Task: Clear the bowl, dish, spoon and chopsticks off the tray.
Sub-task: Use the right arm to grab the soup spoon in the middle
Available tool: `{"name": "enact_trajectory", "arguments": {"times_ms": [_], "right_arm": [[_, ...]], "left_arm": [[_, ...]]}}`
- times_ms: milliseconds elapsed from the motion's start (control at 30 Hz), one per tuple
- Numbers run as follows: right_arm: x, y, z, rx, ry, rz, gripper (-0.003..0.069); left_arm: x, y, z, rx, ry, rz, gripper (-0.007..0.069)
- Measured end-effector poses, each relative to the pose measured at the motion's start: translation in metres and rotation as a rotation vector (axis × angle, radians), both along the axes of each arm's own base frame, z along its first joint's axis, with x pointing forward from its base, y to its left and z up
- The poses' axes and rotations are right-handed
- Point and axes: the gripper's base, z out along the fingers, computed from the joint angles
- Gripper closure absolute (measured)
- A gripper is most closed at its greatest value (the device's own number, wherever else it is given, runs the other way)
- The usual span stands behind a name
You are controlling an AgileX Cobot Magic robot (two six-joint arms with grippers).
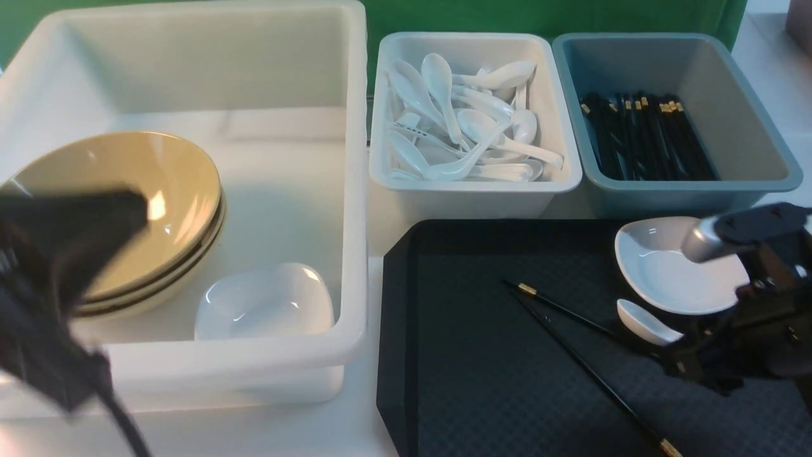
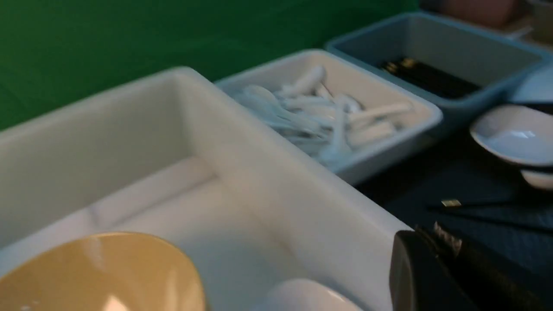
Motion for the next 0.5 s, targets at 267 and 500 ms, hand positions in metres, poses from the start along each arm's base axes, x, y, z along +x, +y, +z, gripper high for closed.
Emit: {"name": "enact_trajectory", "arguments": {"times_ms": [267,500], "right_arm": [[0.043,0.005,-0.028,-0.048,0.011,0.018,0.0263],[0.061,0.008,-0.04,-0.058,0.034,0.03,0.0502]], "left_arm": [[-0.029,-0.001,-0.049,0.09,0.052,-0.075,0.0636],[-0.03,0.009,-0.075,0.043,-0.052,0.063,0.0636]]}}
